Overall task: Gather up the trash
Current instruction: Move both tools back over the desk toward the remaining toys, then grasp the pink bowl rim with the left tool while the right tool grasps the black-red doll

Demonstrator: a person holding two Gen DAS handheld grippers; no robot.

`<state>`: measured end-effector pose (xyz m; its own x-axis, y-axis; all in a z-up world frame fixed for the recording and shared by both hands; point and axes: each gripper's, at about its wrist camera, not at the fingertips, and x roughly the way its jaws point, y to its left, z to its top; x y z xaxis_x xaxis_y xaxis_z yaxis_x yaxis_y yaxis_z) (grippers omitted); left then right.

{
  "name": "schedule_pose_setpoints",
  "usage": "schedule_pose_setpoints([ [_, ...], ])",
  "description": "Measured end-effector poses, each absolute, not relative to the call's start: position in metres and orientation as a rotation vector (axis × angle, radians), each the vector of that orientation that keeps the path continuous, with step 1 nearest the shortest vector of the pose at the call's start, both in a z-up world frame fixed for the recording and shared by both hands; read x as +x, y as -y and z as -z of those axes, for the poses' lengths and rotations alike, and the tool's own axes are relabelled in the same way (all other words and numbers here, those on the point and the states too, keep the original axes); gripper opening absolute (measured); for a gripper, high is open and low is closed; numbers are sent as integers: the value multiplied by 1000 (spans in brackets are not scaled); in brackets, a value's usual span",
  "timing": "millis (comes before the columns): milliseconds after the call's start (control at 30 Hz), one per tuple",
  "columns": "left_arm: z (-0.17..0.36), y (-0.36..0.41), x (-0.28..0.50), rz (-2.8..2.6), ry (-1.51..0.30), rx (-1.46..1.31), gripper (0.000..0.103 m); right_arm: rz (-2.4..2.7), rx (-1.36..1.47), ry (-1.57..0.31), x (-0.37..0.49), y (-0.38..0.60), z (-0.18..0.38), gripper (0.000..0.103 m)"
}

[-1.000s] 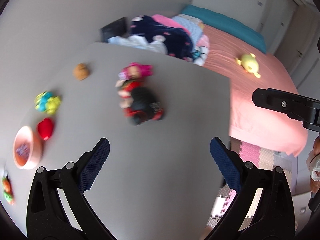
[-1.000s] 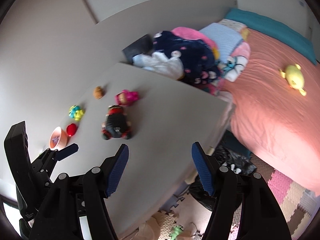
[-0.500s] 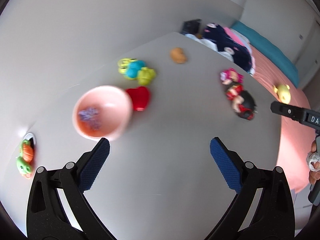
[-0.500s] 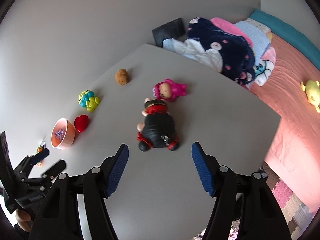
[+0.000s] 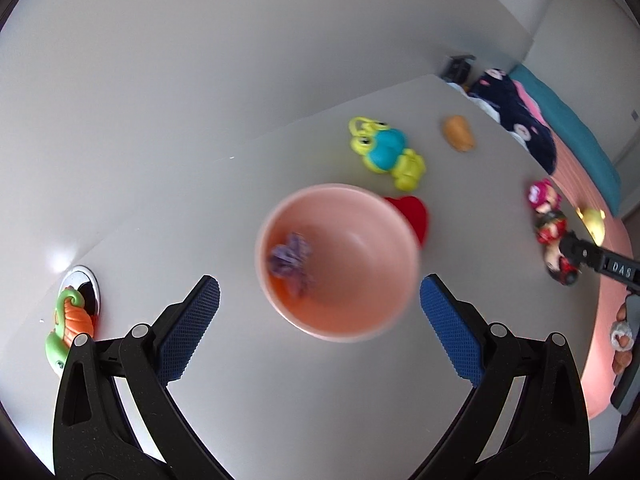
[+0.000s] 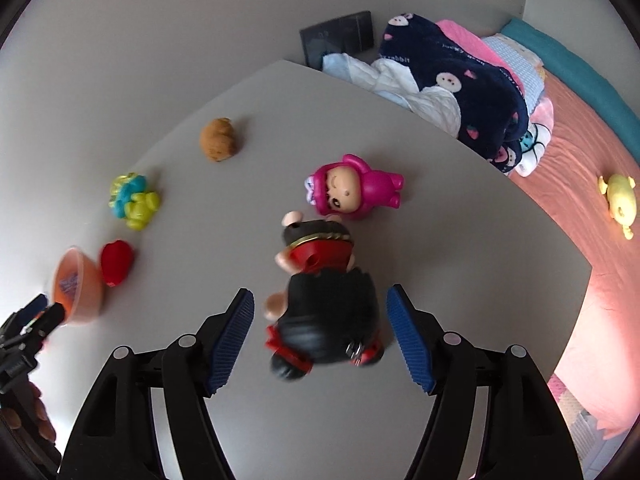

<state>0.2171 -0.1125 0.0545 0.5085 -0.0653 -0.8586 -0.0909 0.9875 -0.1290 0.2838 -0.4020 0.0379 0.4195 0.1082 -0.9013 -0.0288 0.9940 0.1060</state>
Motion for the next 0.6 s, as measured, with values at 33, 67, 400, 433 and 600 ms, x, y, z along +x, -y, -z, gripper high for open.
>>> schedule_pose_setpoints([
  [33, -50, 108, 221, -19, -1045, -178, 97, -85, 78, -1142, 286, 403, -34, 71],
  [67, -47, 106, 223, -23, -1049, -185, 97, -84, 82, -1152, 289, 403, -29, 71],
  [400, -23, 99, 237, -45, -1070, -227, 68, -89, 68, -1156, 295, 399, -14, 71],
  [433, -24, 100, 237, -54, -1062, -217, 59, -87, 52, -1155, 295, 397, -14, 71],
  [600, -24, 105, 237, -84, -1048, -173, 43, -92, -30, -1142, 291, 388, -13, 63],
])
